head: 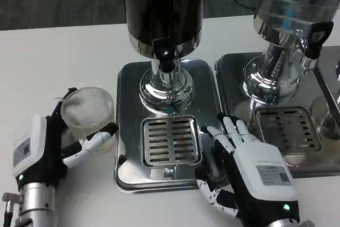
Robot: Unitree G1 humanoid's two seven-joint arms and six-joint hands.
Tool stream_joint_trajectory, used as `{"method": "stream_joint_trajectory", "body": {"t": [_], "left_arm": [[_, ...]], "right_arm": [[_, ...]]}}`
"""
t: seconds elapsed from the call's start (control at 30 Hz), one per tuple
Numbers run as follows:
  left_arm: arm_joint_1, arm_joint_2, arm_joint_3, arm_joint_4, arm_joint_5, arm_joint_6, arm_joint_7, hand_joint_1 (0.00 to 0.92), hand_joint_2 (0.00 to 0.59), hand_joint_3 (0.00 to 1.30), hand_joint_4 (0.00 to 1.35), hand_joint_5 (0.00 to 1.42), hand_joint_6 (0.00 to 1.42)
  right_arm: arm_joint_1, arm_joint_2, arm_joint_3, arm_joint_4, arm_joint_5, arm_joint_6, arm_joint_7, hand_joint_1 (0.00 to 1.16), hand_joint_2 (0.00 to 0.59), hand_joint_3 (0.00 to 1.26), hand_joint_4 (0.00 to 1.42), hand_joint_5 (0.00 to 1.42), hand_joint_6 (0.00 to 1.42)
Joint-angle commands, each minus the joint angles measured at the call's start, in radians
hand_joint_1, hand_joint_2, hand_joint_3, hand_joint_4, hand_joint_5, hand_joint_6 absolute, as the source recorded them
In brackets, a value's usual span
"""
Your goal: Grasp the cup under the faucet to collect the drink, then remove the cup.
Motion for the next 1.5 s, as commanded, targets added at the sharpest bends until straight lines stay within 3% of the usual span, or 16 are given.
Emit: {"method": "stream_joint_trajectory", "body": {"t": [0.03, 0.63, 1.13, 1.5], "left_arm": [[0.03, 0.0, -0.021, 0.0, 0.045, 0.004, 0.072, 0.385, 0.094, 0.27, 0.36, 0.59, 0.69], [0.059, -0.006, -0.024, -0.007, 0.098, -0.032, 0.256, 0.373, 0.105, 0.34, 0.42, 0.66, 0.82], [0.055, -0.003, -0.042, -0.004, 0.104, -0.044, 0.281, 0.348, 0.122, 0.48, 0.56, 0.79, 0.95], [0.061, -0.006, -0.05, -0.004, 0.114, -0.048, 0.314, 0.434, 0.113, 0.53, 0.61, 0.83, 1.02]], "right_arm": [[-0.012, -0.005, -0.004, -0.007, 0.003, 0.0, 0.013, 0.57, 0.391, 0.18, 0.0, 0.0, 0.15], [-0.011, -0.008, 0.004, -0.006, 0.007, -0.008, 0.017, 0.57, 0.391, 0.17, 0.0, 0.0, 0.17], [-0.005, -0.01, 0.0, -0.014, 0.008, -0.001, 0.024, 0.57, 0.391, 0.17, 0.0, 0.0, 0.18], [-0.006, -0.008, -0.001, -0.012, 0.017, -0.004, 0.029, 0.57, 0.391, 0.17, 0.0, 0.0, 0.2]]}}
